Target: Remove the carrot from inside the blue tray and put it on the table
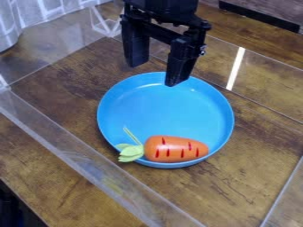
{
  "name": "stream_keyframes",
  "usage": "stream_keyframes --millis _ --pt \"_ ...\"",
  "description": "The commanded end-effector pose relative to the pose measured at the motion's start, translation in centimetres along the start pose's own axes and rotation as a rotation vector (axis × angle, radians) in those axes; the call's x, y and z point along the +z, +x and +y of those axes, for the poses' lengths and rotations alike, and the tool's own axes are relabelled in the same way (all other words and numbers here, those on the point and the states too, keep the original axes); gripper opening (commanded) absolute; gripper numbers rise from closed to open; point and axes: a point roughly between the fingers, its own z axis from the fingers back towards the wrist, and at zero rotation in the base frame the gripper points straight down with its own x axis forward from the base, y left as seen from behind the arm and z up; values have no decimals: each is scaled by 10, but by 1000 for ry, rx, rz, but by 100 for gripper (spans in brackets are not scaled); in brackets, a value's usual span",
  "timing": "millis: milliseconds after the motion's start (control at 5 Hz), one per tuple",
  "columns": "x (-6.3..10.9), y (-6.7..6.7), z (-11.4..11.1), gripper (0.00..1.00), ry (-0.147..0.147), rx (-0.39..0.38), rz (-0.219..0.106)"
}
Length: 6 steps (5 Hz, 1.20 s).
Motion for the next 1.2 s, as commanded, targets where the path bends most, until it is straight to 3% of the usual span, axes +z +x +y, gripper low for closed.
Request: stream_keyframes --millis 0,200,400,600,1000 --pt "-7 -1 -2 100 1 -48 9" --pt "-15 -1 -5 100 3 -114 16" --pt "-29 -1 -7 100 11 -229 15" --pt "-51 -1 -10 100 23 -328 13" --pt "-97 4 -14 100 49 -441 18"
